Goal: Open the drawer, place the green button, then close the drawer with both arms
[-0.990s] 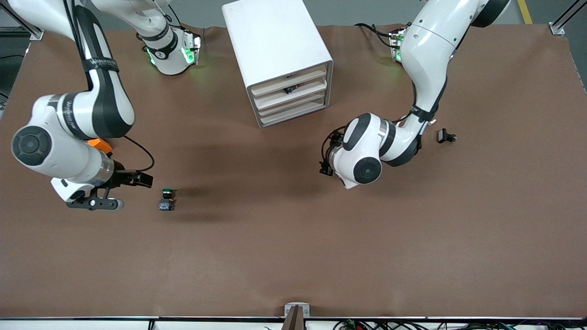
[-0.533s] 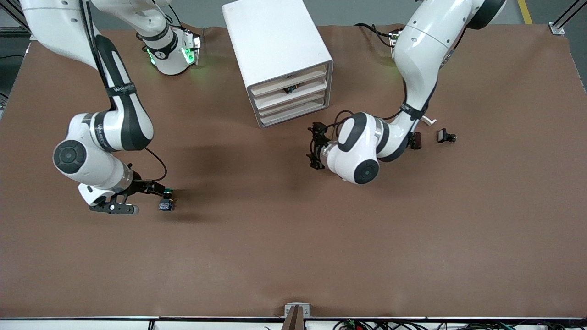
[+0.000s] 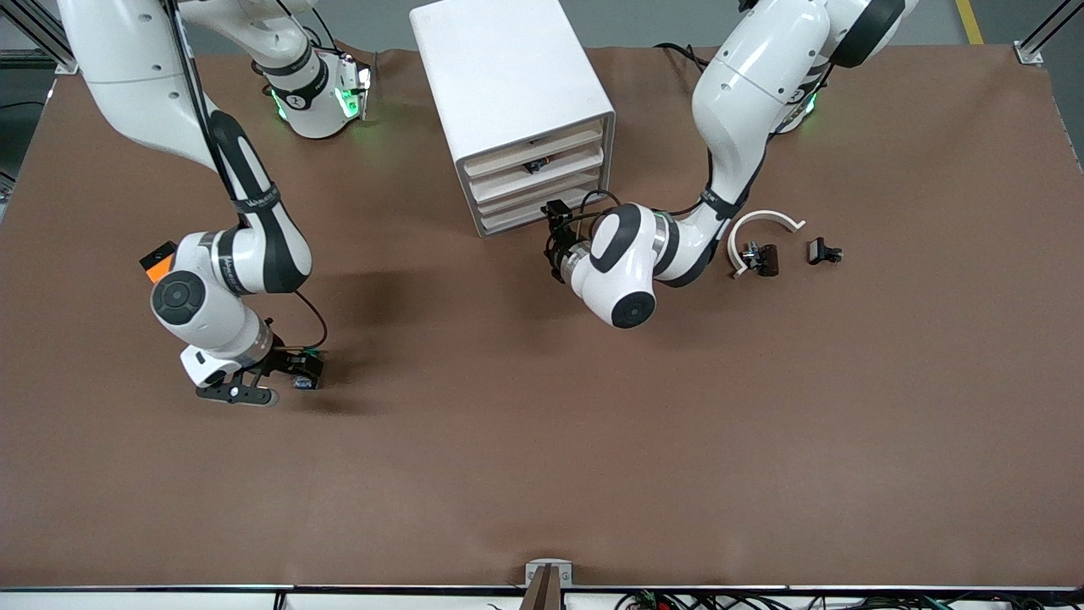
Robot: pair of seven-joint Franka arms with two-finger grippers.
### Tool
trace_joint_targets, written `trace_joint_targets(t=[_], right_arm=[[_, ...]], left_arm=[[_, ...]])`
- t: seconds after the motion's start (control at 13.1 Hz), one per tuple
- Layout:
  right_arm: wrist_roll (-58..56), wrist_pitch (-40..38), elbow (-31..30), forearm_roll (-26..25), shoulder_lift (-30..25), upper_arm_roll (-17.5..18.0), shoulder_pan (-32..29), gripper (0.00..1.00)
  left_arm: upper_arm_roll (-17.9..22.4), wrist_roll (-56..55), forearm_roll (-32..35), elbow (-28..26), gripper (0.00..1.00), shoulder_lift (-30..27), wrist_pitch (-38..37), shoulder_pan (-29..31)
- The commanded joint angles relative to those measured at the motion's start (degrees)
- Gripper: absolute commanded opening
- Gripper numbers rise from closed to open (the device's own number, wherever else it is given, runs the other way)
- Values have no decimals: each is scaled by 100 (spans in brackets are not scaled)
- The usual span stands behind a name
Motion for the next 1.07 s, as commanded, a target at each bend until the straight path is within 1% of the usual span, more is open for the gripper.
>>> trace_joint_targets(t=[0.0, 0.15, 0.23, 0.3, 0.38, 0.46, 0.53, 0.61, 0.99], right_arm=[[99, 269, 3, 18, 196, 20, 5, 100], [99, 243, 11, 18, 205, 20, 5, 100], [99, 234, 11, 18, 205, 20, 5, 100], [99, 234, 11, 18, 205, 20, 13, 95], [99, 225, 11, 18, 205, 20, 31, 67], [99, 234, 11, 18, 214, 20, 40, 34], [108, 234, 3, 18, 214, 20, 57, 2], [116, 243, -6, 18, 214, 20, 75, 0], [423, 121, 20, 9, 153, 20, 171, 0]], left_arm=[[-45, -60, -442, 97, 100, 187, -292, 24], [-45, -60, -557, 97, 99, 196, -618, 33], [-45, -60, -575, 97, 91, 205, -715, 33], [-45, -60, -584, 97, 79, 231, -794, 25], [-45, -69, -584, 97, 73, 266, -891, 24], [-45, -60, -584, 97, 63, 327, -944, -2], [-45, -60, -584, 97, 58, 363, -944, -19], [-45, -60, -593, 106, 58, 407, -953, -20], [-54, -69, -619, 106, 58, 416, -1154, -168]])
